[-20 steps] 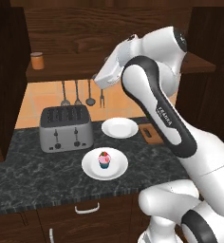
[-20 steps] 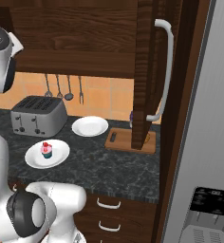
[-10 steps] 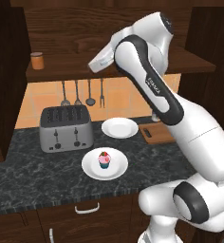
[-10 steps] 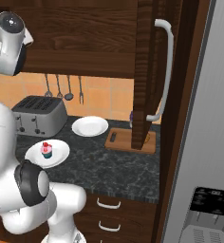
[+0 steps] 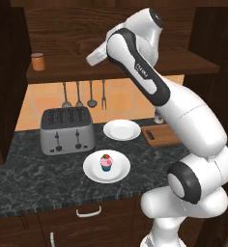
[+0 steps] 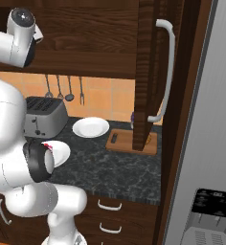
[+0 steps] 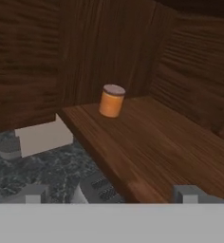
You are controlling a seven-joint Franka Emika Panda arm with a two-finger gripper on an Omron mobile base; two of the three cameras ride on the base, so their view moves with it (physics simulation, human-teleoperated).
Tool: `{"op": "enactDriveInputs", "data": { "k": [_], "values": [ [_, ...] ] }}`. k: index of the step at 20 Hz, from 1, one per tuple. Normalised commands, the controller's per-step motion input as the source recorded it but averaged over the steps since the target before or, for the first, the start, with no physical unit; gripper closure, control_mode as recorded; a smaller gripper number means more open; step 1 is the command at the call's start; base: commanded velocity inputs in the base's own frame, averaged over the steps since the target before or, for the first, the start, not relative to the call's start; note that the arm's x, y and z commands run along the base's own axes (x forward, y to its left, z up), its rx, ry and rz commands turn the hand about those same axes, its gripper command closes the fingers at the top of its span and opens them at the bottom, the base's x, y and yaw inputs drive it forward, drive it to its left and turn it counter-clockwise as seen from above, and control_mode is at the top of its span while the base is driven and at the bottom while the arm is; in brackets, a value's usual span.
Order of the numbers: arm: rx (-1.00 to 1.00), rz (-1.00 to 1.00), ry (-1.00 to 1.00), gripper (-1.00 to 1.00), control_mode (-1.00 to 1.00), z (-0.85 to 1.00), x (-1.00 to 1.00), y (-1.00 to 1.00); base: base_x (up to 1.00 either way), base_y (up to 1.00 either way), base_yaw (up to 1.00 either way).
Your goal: From the different types of pastries on the counter, select a croissant and place it on the cutting board. Then retrieve a jar of jam from the cabinet and place it alongside the croissant on the cutting board.
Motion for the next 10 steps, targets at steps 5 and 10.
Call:
{"op": "enactDriveInputs", "data": {
  "k": [5,10],
  "values": [
    [0.00,-0.04,0.00,-1.00,-1.00,0.00,0.00,0.61,0.00,0.00,0.00],
    [0.00,-0.03,0.01,-1.00,-1.00,0.00,0.04,0.23,0.00,0.00,0.00]
  ]
}}
